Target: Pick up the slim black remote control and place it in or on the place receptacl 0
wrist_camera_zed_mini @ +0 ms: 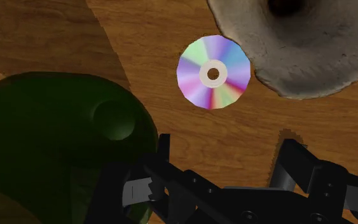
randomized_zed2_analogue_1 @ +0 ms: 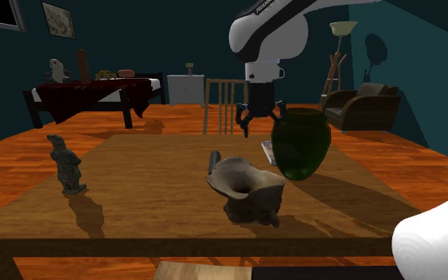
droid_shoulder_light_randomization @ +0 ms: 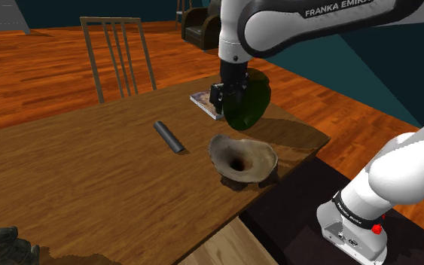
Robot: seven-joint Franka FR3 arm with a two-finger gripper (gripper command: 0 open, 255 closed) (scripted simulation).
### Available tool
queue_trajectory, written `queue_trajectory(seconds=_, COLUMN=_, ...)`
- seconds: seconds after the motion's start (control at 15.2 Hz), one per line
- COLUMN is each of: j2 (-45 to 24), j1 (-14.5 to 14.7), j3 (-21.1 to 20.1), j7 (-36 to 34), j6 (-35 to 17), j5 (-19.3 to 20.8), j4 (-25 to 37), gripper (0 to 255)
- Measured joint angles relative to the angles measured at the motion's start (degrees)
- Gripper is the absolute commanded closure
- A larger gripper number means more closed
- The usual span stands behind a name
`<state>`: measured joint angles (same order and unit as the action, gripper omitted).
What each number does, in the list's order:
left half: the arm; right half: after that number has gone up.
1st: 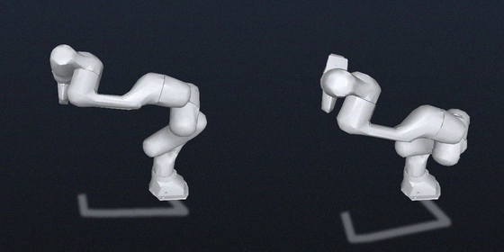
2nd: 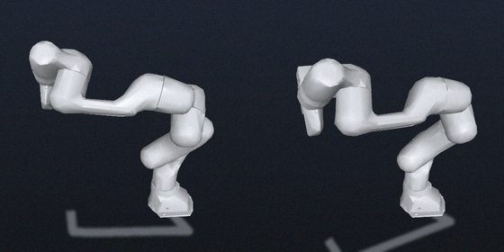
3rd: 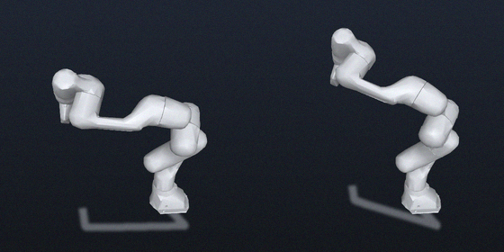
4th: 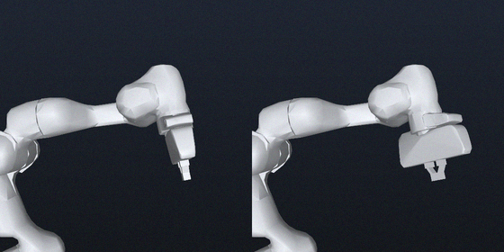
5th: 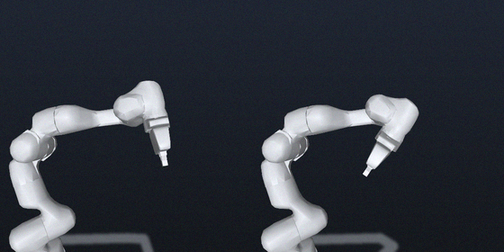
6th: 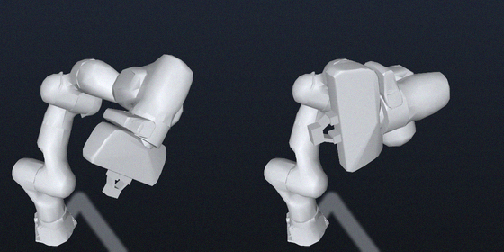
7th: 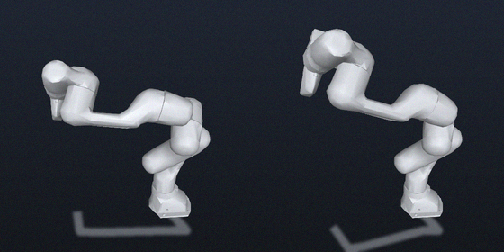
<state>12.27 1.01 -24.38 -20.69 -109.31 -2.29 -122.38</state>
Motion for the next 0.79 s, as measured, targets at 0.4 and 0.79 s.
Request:
queue_trajectory(seconds=0.4, j2=-14.2, j1=0.9, j3=-3.6, j7=-10.0, j6=-3.6, j5=6.6, j4=9.0, gripper=0)
queue_trajectory(seconds=0.79, j2=-28.1, j1=4.6, j3=-4.0, j7=-18.7, j6=-3.8, j5=14.1, j4=20.6, gripper=0)
